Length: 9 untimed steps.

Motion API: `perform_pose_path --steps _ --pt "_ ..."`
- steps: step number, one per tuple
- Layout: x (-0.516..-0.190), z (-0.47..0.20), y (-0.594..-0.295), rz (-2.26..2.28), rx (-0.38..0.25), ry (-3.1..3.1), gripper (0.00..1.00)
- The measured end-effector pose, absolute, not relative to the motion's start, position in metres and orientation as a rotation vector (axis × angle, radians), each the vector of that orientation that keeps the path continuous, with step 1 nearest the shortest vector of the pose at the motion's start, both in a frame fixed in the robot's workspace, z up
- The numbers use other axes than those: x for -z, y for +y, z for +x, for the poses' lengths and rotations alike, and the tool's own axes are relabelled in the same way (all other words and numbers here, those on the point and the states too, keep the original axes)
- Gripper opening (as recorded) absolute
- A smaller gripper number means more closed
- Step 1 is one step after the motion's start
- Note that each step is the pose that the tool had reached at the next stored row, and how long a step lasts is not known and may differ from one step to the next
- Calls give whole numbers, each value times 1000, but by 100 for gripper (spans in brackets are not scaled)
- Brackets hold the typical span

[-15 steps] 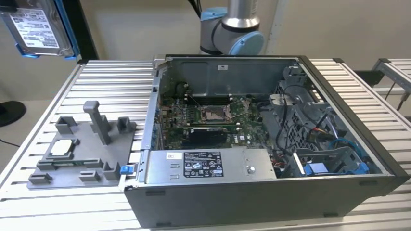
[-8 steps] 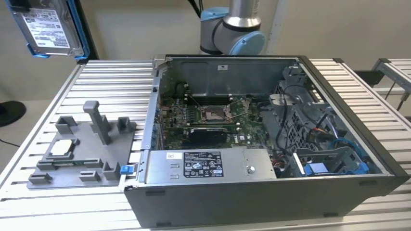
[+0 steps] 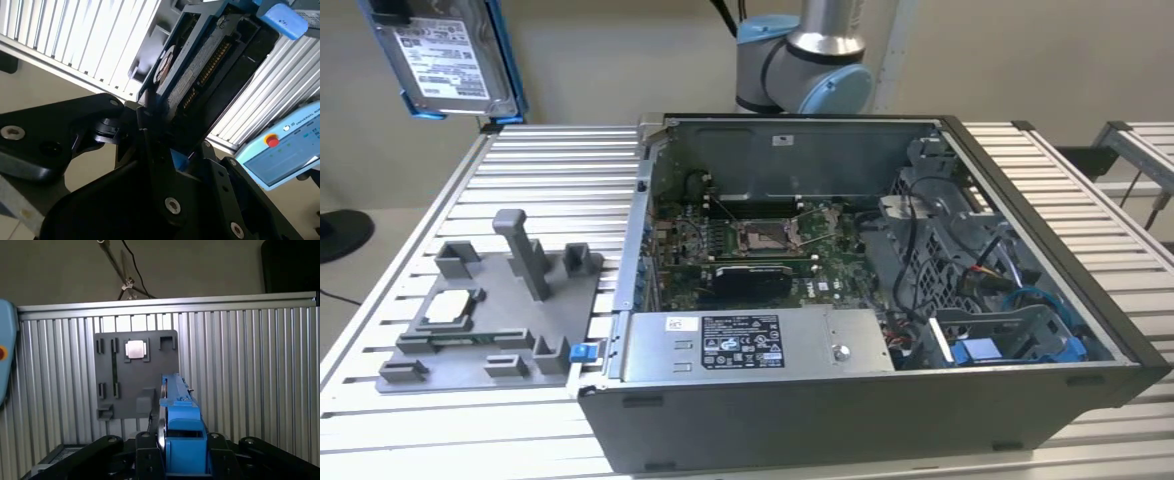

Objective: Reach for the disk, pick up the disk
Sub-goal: 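Pick up the disk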

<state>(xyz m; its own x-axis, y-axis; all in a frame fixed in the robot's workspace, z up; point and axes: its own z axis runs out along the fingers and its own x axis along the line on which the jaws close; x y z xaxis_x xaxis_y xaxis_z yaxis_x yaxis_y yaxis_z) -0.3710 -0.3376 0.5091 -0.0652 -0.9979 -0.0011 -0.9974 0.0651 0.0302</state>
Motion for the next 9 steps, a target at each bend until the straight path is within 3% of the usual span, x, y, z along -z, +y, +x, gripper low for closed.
perform_pose_path --steps 9 --pt "-509 -341 -338 2134 36 -2278 0"
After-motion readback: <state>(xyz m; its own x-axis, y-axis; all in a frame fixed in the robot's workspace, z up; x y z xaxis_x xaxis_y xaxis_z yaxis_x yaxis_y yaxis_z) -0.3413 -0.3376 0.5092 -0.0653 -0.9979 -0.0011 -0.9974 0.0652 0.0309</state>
